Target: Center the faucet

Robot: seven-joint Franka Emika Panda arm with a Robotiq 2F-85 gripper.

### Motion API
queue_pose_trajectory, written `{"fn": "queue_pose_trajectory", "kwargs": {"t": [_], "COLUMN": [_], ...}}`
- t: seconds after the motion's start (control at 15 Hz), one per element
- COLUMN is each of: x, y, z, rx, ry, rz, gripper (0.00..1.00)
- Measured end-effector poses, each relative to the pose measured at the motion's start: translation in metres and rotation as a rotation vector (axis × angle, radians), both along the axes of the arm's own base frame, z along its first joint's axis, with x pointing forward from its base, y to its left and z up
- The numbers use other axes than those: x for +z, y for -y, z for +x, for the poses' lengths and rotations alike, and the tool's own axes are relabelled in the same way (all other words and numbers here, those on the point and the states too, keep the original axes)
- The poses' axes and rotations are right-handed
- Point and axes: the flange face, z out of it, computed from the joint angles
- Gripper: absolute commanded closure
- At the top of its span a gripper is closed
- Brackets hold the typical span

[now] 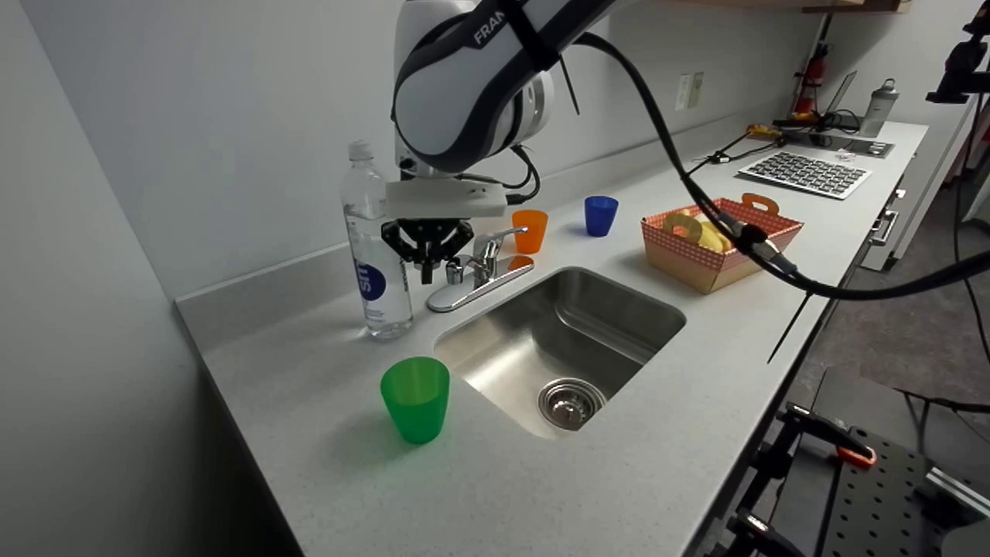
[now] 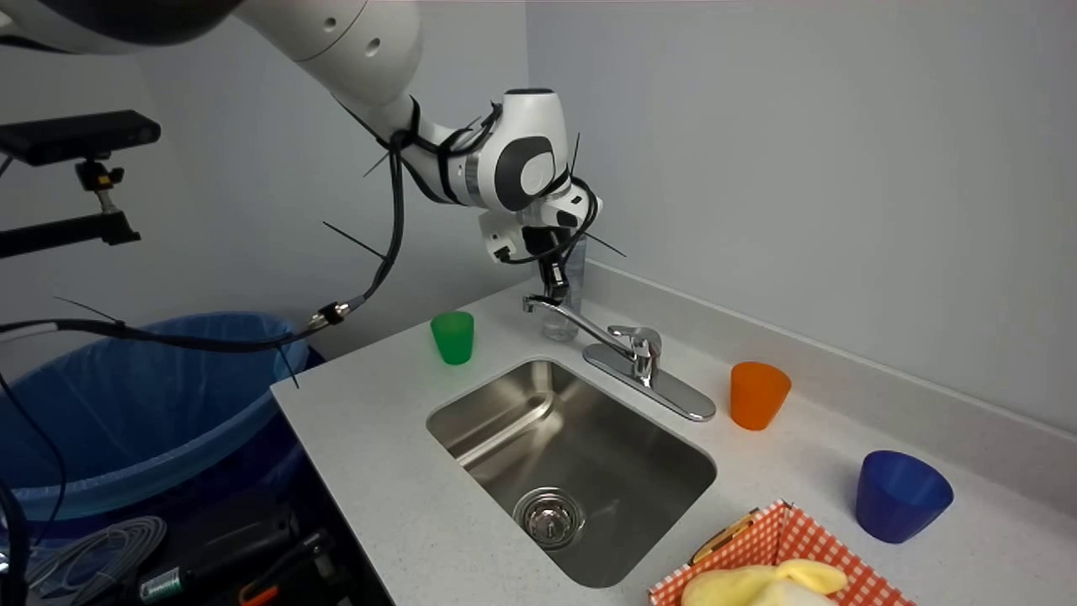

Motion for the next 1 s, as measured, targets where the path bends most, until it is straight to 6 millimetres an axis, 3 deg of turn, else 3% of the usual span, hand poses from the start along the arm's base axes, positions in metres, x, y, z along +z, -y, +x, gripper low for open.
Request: {"fn": "queue_pose_trajectory", "kwargs": {"t": [0.33,0.73,0.87,1.0], "x": [0.004,0.094,0.113,0.119], "y": [-0.002,-0.001,0.000,-0.001], "z": [-0.002,-0.020,-0.025,-0.027], "rx": [0.055,0.063,0.063,0.064], "ry": [-0.015,-0.033,-0.028,-0.020], "rz": [-0.003,0.001,0.001,0.003], "gripper": [1.00,1.00,1.00,1.00]}}
